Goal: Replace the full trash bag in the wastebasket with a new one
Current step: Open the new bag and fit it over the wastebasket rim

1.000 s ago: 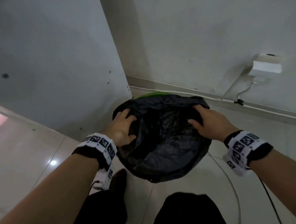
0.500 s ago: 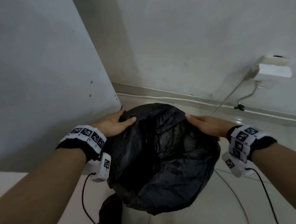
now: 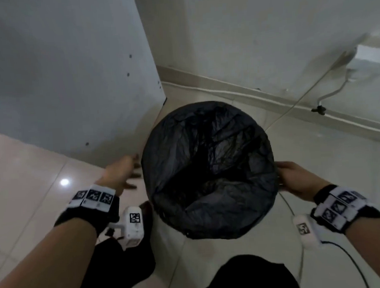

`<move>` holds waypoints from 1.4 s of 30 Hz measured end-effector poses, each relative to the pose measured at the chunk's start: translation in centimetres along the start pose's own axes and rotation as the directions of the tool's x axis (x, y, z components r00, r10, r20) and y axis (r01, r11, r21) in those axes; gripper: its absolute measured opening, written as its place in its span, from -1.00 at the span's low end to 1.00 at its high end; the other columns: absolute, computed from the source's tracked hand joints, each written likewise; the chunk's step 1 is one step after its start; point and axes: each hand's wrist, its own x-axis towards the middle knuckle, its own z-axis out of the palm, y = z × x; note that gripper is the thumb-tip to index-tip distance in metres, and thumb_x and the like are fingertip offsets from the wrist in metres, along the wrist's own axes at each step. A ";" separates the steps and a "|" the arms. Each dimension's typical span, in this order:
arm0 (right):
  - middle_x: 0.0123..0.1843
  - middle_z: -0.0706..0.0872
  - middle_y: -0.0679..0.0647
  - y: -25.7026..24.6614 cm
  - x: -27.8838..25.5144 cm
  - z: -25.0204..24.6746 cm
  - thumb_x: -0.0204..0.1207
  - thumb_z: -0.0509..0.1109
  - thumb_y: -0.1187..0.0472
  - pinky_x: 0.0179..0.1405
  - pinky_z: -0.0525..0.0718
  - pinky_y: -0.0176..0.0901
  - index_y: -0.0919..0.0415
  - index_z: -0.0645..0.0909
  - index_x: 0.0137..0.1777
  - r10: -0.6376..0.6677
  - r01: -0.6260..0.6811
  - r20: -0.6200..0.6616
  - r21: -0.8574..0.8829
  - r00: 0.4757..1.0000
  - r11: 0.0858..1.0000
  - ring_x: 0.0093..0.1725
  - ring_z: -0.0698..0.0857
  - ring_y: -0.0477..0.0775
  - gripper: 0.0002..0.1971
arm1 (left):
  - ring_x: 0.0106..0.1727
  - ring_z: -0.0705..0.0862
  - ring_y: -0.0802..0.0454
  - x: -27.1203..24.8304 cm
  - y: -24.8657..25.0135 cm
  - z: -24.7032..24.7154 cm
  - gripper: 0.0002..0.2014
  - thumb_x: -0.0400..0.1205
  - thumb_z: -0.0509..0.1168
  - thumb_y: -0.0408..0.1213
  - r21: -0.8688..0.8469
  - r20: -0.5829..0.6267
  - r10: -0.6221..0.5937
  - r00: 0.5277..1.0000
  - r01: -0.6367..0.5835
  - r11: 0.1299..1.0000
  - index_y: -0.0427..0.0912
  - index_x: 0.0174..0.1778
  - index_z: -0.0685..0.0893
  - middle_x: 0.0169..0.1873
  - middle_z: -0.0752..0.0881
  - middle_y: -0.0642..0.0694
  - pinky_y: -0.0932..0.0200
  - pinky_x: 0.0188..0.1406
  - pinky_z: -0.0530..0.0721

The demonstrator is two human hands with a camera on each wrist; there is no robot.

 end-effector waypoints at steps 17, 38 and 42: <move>0.33 0.67 0.37 4.6 -0.9 -0.4 0.67 0.20 0.48 -0.11 0.66 0.01 0.30 0.47 0.47 -0.031 0.101 -0.405 0.152 0.914 0.983 -0.12 0.71 0.13 -0.62 | -0.30 0.51 0.01 -1.4 -6.0 3.3 -0.71 0.74 0.20 0.00 -0.397 -0.424 0.247 0.871 -0.424 0.814 -0.19 0.06 0.57 -0.21 0.60 -0.08 0.14 -0.35 0.46; 0.70 0.29 0.17 -3.0 4.8 21.4 0.78 0.10 0.11 0.62 0.16 -0.09 0.28 0.27 0.66 -0.071 0.094 0.069 -0.893 0.995 0.440 0.68 0.25 0.20 -0.50 | 0.14 0.71 0.06 -6.1 -4.8 -0.3 -0.60 0.67 0.28 -0.09 0.260 0.410 0.793 0.451 -0.891 0.372 -0.05 0.43 0.53 0.15 0.75 0.00 0.35 0.04 0.54; 0.59 0.46 0.25 -3.3 3.6 22.0 0.72 0.05 -0.02 0.52 0.40 -0.01 0.26 0.46 0.54 -0.074 0.039 0.012 -0.928 0.997 0.370 0.53 0.48 0.26 -0.48 | 0.19 0.70 -0.07 -6.0 -4.4 -0.2 -0.62 0.75 0.24 -0.17 0.273 0.329 0.769 0.548 -0.835 0.478 -0.05 0.50 0.44 0.22 0.72 -0.09 0.12 0.07 0.67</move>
